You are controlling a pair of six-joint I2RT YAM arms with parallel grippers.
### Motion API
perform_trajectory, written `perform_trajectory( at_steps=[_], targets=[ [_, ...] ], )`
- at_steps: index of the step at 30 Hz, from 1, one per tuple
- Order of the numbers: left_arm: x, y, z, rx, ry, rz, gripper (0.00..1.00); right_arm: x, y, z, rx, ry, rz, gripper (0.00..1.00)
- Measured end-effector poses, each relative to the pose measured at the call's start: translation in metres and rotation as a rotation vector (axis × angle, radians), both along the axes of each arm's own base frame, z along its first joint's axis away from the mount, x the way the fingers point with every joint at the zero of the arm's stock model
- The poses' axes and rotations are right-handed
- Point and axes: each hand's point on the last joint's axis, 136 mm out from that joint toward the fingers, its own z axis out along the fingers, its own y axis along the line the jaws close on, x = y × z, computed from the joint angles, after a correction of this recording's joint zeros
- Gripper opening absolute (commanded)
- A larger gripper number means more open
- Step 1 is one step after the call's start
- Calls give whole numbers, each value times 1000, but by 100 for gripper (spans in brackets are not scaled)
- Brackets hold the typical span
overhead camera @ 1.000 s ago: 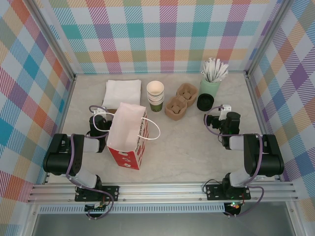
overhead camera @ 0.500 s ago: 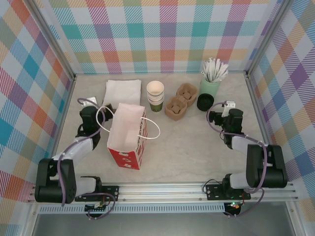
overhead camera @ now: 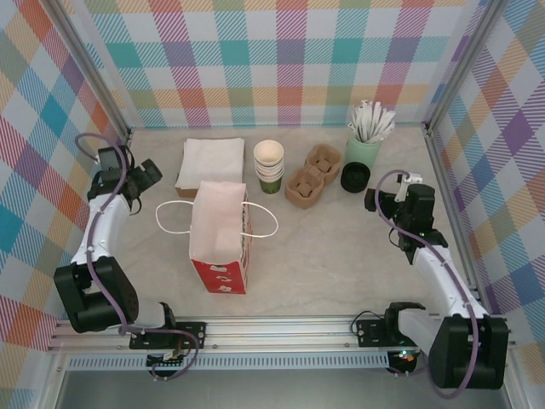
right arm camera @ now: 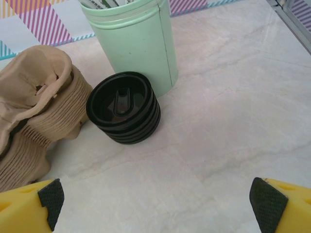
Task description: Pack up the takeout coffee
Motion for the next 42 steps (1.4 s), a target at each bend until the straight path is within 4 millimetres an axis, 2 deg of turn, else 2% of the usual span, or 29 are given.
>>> perform_trajectory(
  at_steps=[6,9,14,19,22,25,27,33,42],
  targets=[
    [4,-15,52,-60,-56,-68,97,-18,0,3,25,68,-15,100],
    [-5,-29,71,-92,-74,-113,95,-21,2,9,52,96,-18,100],
    [-37,-72,100,-127,-86,-228,92,-18,9,15,108,146,-9,100],
    [-81,-127,131,-141,-99,-387,91,-14,15,4,155,218,-6,100],
    [-105,-148,149,-119,-100,-455,89,-15,17,-5,174,254,-11,100],
    [-120,-163,162,-88,-95,-510,87,-16,18,-9,182,276,-12,100],
    [-128,-173,159,-72,-67,-547,86,-16,19,-9,185,281,-14,100],
    [-136,-194,128,-8,71,-615,85,-17,19,-7,192,283,-21,100],
    [-136,-208,85,38,199,-653,75,-18,18,-9,194,294,-25,100]
  ],
)
